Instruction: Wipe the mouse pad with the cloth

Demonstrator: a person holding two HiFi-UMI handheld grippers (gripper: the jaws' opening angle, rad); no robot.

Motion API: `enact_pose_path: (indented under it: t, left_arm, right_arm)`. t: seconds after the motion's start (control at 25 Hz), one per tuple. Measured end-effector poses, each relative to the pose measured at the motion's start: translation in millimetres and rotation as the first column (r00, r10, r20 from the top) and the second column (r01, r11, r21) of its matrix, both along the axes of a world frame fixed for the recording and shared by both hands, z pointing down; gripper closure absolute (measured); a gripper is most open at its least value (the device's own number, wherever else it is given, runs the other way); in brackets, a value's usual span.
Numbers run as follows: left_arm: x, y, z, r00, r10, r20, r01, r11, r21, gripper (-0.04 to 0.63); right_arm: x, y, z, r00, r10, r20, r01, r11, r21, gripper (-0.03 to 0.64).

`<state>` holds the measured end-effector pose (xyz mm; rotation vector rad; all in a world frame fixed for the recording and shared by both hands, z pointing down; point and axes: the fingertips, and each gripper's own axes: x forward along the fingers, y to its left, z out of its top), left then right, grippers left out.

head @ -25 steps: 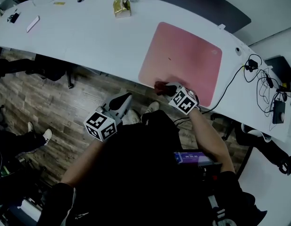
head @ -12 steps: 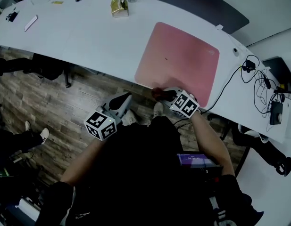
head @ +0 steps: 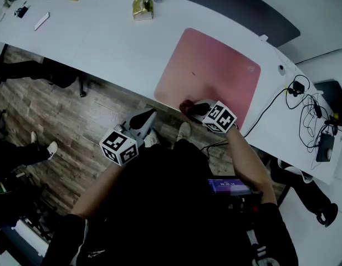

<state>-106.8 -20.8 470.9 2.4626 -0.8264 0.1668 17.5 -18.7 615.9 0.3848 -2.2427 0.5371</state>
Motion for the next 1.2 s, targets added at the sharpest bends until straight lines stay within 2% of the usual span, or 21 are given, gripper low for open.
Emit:
enact_pose_path:
  t: [0.52,0.92,1.2]
  left_arm:
    - [41,-9,8,0.993,-0.118,0.028,0.118,0.992,-0.032,0.586]
    - [71,-15,5,0.981,-0.183,0.058,0.184,0.983,-0.016,0.586]
    - [89,-16,-1,0.972,-0.226,0.057,0.227,0.974,-0.005,0.586]
  right_arm:
    - [63,-69,2,0.998,-0.033,-0.045,0.037,0.996,0.084,0.505]
    - [105,-130,2,0.995,-0.051,-0.085,0.064,0.985,0.158,0.505]
    - [132,-176,2,0.995,0.004,-0.096,0.015,0.98,0.199,0.505]
